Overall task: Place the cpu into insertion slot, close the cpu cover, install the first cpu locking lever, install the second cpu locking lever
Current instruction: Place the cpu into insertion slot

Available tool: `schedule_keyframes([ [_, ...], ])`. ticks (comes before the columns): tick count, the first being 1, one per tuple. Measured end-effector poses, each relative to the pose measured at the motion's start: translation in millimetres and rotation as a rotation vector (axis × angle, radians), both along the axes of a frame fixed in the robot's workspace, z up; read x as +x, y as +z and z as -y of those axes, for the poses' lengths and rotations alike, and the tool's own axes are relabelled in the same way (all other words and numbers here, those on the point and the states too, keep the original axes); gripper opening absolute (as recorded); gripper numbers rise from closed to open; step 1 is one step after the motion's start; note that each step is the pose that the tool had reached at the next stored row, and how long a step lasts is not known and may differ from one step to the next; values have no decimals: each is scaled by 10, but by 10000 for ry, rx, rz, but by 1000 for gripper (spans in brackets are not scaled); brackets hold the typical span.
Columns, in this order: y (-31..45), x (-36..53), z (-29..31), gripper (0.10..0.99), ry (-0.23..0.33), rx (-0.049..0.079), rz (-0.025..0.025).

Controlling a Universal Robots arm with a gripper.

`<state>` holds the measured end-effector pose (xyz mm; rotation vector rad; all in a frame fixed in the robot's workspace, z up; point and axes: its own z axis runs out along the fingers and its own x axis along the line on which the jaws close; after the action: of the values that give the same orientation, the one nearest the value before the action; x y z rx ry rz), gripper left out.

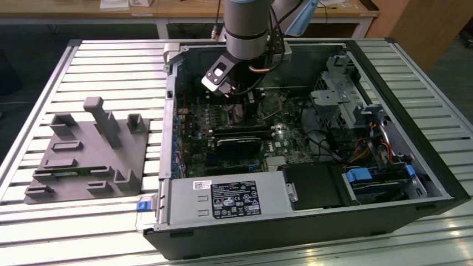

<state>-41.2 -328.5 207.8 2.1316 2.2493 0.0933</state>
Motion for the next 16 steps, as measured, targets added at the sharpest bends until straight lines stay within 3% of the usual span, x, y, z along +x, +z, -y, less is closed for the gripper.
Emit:
schedule_keyframes([
  [7, -41, -5, -1, 537, -681, -1, -1],
  [16, -111, -10, -23, 537, -755, 0, 0],
])
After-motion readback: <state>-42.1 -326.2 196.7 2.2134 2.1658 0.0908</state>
